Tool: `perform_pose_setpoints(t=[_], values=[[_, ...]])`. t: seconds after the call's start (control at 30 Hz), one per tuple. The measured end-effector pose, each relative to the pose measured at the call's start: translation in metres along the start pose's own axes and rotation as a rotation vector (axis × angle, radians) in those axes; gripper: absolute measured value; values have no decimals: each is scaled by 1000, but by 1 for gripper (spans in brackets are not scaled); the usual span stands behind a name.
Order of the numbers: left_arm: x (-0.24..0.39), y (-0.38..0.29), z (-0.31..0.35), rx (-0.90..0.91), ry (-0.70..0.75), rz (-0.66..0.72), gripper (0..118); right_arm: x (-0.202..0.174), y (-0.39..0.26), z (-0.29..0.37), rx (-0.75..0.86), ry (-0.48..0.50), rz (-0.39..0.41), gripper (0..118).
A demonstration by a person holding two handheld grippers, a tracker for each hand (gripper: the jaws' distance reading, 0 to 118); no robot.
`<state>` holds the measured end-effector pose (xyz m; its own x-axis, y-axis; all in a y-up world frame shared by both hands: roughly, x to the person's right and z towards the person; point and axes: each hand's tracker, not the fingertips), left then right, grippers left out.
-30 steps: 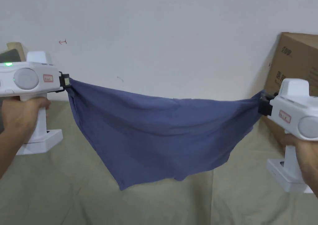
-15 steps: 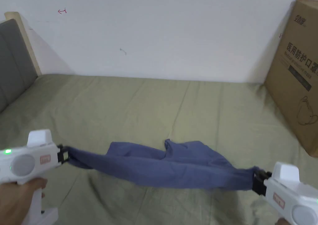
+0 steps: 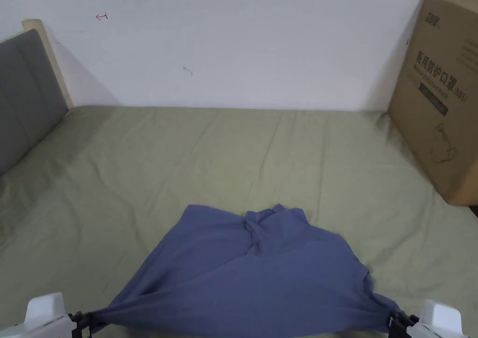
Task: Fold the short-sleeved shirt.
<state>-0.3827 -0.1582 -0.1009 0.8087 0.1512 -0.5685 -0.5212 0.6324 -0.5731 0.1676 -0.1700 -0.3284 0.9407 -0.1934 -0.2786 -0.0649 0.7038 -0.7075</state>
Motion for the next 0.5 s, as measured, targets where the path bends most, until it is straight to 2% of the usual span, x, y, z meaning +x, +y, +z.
perform_pose_setpoints(t=[0.17,0.3,0.5], values=[[-13,-33,13,-38,13,9,4,2,-34,21,-121,-50,-6,6],[-17,-53,12,-78,32,-4,4,9,-59,18,-189,-68,17,6],[-18,-68,-4,-145,56,10,4,14,-78,3,-241,-86,-1,6]])
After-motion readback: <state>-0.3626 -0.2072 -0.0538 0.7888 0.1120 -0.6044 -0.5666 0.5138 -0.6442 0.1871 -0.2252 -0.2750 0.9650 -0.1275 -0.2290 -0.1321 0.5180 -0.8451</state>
